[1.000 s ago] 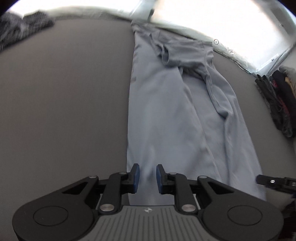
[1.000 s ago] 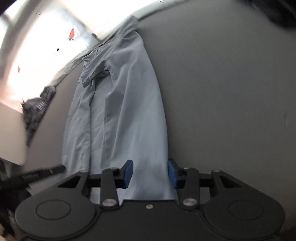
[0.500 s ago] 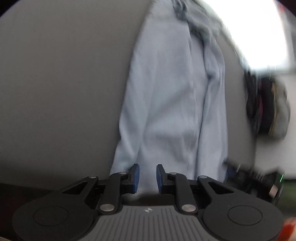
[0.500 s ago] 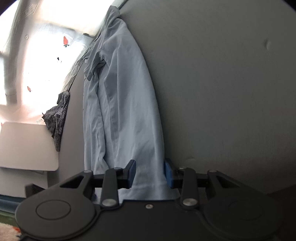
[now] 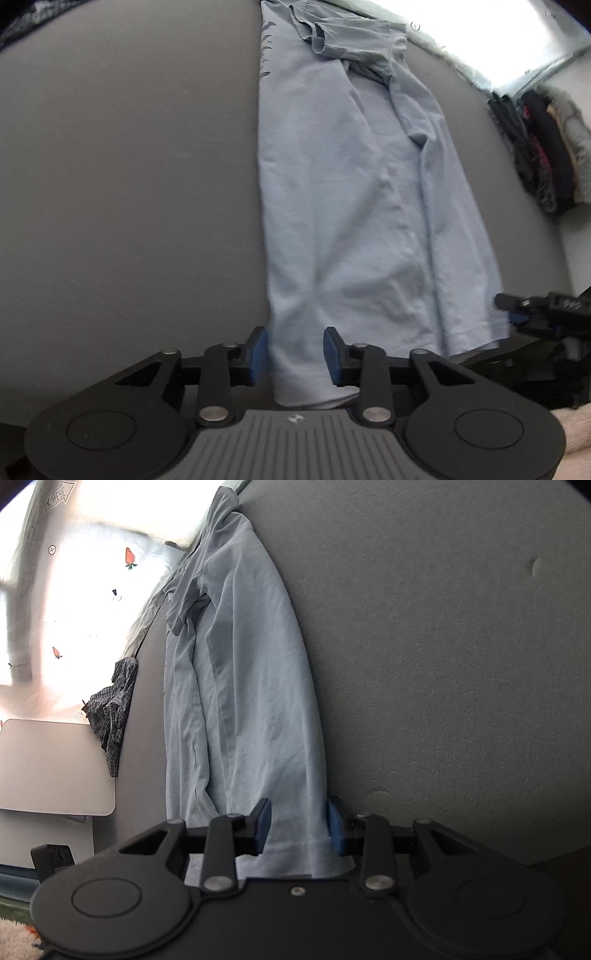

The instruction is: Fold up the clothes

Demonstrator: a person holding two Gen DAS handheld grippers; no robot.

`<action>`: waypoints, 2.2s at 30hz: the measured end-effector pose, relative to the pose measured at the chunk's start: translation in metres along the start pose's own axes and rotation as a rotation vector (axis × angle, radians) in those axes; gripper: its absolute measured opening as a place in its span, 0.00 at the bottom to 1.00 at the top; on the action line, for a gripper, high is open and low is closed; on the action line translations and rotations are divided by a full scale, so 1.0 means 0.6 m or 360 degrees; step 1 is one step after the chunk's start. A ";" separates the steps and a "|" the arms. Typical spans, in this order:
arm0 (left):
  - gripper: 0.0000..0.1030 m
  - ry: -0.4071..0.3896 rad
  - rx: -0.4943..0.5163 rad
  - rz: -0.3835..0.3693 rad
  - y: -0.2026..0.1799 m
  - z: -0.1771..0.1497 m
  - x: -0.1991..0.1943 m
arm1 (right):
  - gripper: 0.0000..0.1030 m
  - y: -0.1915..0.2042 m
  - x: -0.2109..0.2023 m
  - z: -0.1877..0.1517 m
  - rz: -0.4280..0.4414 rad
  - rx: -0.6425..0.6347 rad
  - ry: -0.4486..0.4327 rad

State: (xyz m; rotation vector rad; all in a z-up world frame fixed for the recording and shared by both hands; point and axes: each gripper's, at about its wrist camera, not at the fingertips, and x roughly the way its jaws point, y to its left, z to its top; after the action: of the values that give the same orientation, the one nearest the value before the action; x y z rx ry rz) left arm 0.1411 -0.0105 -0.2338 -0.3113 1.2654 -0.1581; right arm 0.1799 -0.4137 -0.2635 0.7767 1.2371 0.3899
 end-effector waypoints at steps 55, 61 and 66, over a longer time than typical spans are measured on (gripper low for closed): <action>0.05 -0.0708 -0.0872 -0.0594 0.135 0.348 0.066 | 0.10 0.064 0.127 0.355 0.0480 0.0260 -0.0436; 0.14 -0.0817 -0.0691 -0.0583 0.108 0.354 0.041 | 0.26 0.099 0.109 0.356 0.0394 0.0079 -0.0598; 0.21 -0.0982 -0.0576 -0.0434 0.092 0.344 0.005 | 0.14 0.165 0.083 0.327 0.0186 -0.0385 -0.0724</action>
State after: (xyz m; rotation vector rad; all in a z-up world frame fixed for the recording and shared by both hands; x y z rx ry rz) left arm 0.3356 0.0705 -0.1992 -0.7815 0.6279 -0.0548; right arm 0.3938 -0.3748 -0.2037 0.6825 0.7069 0.4212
